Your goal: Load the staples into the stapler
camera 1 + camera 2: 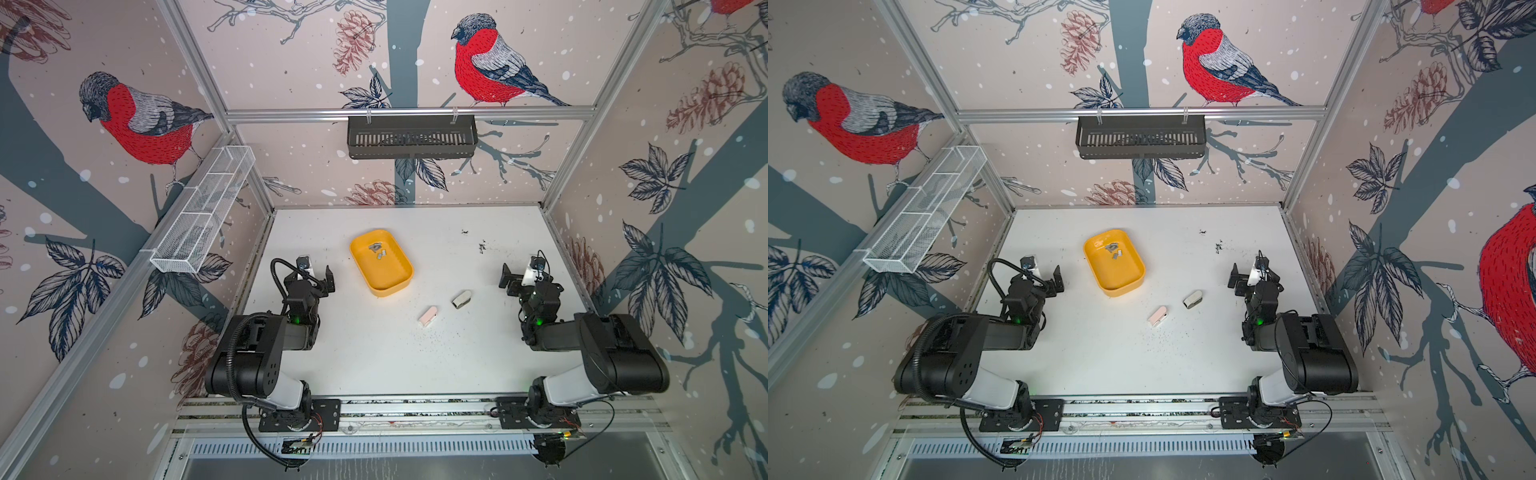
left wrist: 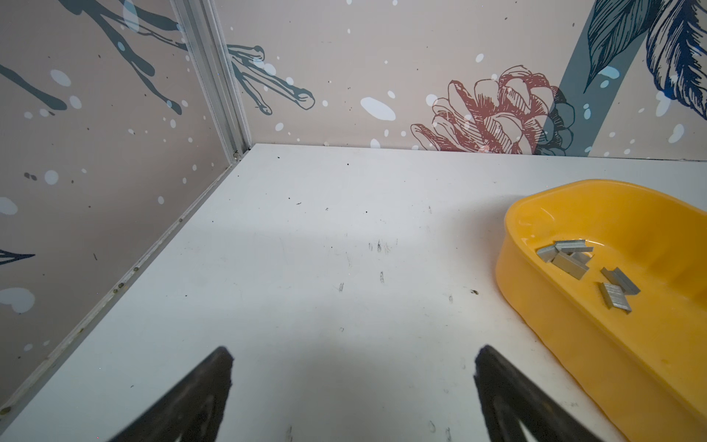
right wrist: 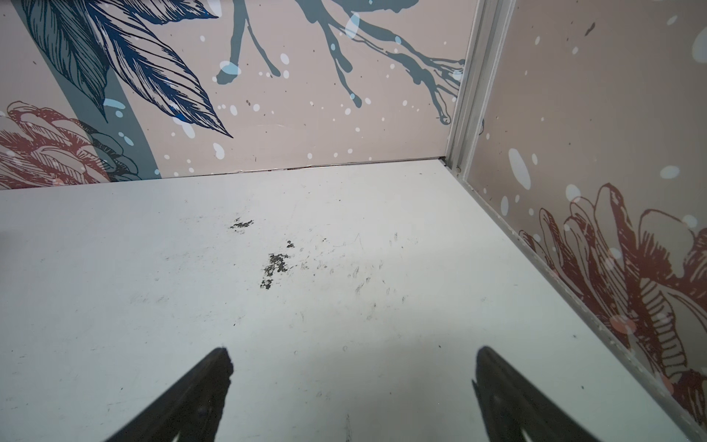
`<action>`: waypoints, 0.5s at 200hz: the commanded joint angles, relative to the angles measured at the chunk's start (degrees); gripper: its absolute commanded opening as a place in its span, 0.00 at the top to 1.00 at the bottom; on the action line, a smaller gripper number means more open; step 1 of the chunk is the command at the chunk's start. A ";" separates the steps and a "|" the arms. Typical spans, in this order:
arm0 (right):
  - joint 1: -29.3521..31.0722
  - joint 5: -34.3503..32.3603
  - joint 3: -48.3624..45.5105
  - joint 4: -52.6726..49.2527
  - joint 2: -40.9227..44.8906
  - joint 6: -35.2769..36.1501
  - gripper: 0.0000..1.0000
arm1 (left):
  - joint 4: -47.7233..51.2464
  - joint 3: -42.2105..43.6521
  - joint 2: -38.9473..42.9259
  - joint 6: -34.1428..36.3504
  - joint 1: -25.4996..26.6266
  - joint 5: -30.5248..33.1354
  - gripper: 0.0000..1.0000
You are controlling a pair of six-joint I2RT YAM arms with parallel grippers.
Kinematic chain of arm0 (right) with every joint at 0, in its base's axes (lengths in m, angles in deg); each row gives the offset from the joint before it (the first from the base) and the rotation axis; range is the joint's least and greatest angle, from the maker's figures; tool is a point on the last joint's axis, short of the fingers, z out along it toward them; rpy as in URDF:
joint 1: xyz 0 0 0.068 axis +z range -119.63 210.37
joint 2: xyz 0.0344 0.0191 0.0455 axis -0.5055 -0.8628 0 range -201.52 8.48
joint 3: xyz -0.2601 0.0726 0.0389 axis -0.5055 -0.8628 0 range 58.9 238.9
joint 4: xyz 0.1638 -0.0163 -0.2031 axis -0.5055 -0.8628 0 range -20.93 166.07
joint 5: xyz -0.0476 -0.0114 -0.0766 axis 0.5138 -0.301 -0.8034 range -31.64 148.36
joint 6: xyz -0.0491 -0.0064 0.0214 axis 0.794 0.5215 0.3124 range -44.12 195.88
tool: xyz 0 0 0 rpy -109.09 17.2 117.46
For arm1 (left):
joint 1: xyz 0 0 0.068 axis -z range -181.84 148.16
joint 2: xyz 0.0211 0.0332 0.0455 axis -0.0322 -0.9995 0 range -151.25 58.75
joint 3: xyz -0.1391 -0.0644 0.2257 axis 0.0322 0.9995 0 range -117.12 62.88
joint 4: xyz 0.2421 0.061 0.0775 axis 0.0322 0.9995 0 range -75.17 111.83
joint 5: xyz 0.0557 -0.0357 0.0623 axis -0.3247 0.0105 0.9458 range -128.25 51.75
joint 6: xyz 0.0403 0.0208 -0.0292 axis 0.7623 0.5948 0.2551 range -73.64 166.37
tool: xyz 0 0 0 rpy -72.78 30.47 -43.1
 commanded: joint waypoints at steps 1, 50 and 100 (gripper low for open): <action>0.13 0.91 -5.36 9.25 1.66 -0.07 0.00 | -1.64 -0.28 0.08 0.00 -0.19 0.22 0.02; 1.09 -6.77 -4.45 7.12 1.55 -2.03 0.00 | -1.64 -0.31 0.08 -0.04 -0.18 0.23 0.02; 3.63 -14.83 0.06 2.90 -0.89 -1.96 0.00 | -1.67 -0.31 0.08 -0.05 -0.16 0.29 0.02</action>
